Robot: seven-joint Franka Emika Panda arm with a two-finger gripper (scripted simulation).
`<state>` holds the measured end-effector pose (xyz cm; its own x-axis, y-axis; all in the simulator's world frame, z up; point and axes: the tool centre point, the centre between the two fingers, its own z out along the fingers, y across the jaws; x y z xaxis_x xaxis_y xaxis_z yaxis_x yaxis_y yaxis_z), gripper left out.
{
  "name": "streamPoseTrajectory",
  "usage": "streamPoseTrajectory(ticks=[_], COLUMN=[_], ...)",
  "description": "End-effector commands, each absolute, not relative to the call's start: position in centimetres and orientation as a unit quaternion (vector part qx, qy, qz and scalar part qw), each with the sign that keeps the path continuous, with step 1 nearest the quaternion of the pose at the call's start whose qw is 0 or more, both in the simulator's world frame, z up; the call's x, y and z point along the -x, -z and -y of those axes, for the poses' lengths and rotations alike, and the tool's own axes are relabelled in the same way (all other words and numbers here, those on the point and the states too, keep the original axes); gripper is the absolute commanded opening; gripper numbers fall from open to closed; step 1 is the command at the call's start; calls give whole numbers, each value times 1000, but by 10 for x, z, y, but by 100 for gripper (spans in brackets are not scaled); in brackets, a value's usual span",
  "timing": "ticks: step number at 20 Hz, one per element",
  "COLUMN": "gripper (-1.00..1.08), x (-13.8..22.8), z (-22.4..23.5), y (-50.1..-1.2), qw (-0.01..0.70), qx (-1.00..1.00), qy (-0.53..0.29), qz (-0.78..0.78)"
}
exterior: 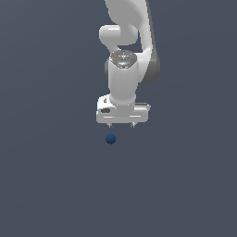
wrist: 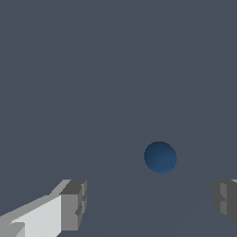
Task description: Pick up the object and move it to a goal position.
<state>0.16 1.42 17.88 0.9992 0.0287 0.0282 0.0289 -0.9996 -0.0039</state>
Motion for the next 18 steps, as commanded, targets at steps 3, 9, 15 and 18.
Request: streamPoseTrajectory(ticks=[3,9,15,18], gripper=[100,100,100,100], x=[-1,5,5,5], z=[-14,-16,-17,-15], y=[-179,-185,-186,-182], qw=[3,11,11,11], qx=[1000,1000,1000,1000], qy=[13,4,3,3], qz=[13,6,6,-4])
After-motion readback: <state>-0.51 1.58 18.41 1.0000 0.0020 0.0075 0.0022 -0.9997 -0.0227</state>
